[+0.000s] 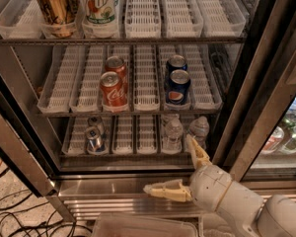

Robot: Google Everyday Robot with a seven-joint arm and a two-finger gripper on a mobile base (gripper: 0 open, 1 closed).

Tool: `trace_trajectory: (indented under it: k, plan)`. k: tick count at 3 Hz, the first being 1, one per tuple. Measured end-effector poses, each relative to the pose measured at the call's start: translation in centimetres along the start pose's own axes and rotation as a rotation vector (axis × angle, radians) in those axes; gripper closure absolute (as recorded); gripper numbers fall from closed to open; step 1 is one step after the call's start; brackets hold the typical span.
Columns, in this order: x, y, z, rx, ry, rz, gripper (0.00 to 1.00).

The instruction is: Pick water bottle from bottom shelf of fridge

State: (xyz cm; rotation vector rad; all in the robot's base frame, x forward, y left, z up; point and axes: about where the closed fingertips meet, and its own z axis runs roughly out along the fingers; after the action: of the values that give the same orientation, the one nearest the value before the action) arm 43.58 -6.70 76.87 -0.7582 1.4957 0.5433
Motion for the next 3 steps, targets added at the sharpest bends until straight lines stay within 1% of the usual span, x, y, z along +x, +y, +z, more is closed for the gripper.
trace_trajectory:
  k: [1,2,3]
  plan:
    - [-1.2,0.0,2.1,0.019,-0.046,-0.042,0.0]
    - [-1.9,1.2,4.1,0.051,-0.11,-0.009,0.0]
    - [-2.5,2.6,5.8,0.09,-0.175,0.04,0.0]
